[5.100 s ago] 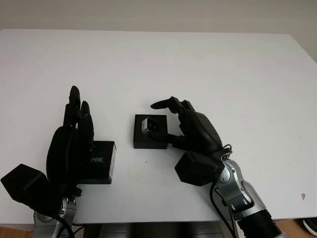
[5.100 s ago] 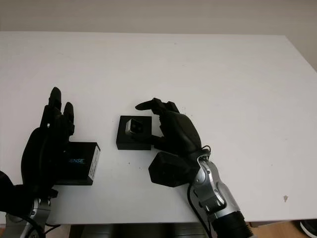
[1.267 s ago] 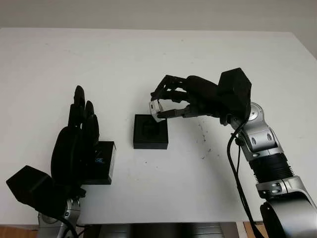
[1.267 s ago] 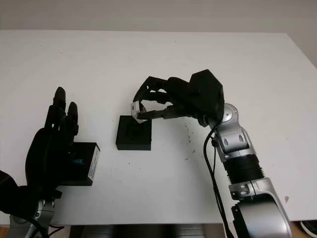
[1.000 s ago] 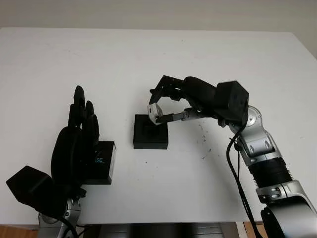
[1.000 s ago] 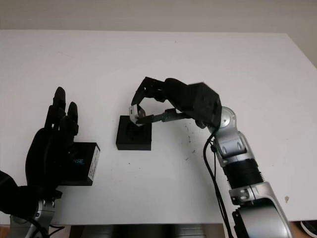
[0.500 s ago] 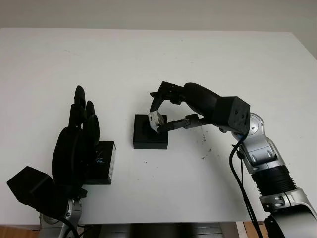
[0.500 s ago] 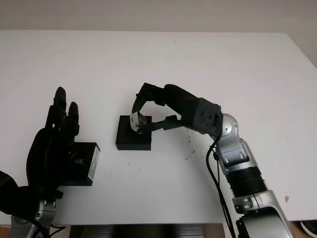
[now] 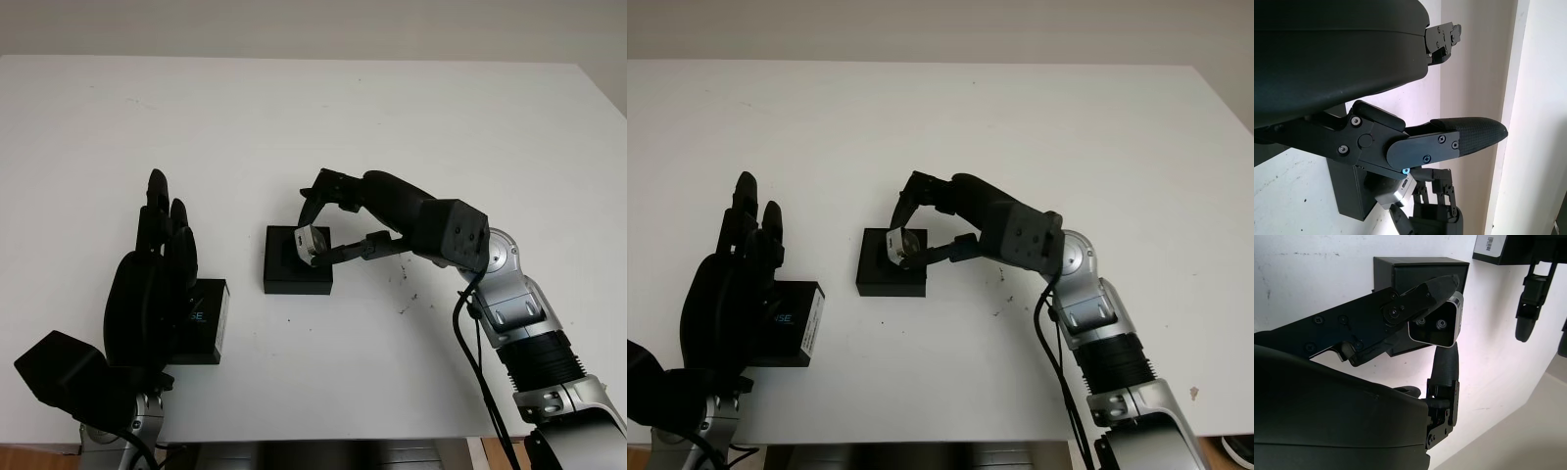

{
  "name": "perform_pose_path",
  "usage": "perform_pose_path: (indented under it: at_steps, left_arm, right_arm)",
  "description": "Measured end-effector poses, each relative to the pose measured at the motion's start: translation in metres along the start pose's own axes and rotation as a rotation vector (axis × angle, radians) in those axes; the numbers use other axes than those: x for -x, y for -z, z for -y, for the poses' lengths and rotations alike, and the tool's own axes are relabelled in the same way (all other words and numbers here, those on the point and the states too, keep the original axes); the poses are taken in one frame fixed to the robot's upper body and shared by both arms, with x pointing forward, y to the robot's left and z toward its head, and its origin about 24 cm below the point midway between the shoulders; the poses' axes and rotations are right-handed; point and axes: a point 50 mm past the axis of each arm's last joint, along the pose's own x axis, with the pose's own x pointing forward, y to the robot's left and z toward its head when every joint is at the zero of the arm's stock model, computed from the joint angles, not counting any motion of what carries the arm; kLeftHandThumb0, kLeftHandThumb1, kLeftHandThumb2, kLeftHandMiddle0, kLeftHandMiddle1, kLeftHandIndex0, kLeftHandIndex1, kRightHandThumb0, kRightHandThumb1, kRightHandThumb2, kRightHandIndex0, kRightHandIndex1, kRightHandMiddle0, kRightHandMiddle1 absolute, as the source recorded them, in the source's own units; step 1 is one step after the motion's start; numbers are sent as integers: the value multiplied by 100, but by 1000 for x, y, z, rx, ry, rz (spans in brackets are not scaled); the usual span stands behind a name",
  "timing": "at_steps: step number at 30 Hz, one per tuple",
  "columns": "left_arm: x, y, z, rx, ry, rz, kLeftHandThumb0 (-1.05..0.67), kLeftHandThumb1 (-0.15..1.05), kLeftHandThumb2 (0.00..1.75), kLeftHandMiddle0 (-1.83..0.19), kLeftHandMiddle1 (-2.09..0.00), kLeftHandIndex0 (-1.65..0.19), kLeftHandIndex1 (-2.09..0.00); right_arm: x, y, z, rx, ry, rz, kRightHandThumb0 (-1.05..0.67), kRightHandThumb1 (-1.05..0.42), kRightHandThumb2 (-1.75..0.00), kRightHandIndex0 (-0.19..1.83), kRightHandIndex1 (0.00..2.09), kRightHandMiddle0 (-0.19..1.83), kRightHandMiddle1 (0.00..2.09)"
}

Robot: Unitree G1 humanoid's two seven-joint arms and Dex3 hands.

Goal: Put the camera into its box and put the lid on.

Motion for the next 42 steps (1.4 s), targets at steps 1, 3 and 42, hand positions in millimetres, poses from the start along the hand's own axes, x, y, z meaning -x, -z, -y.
perform_pose_path:
  at_steps: [1,3,42]
  left_arm:
    - [0,0,0,0,0,0,-78,105,59,19,0,19,0]
    - [0,0,0,0,2,2,-78,105,59,19,0,19,0]
    - [3,1,5,13,-3,9,-78,105,57,19,0,19,0]
  right_arm:
    - [0,1,-1,0,0,-5,-48,-101,-5,28,9,30,172]
    - [-1,2,-1,3,3,-9,-47,-101,-5,28,9,30,171]
    - [5,-11,-26,361,40,-27,-58,-96,-5,6,2,3,88]
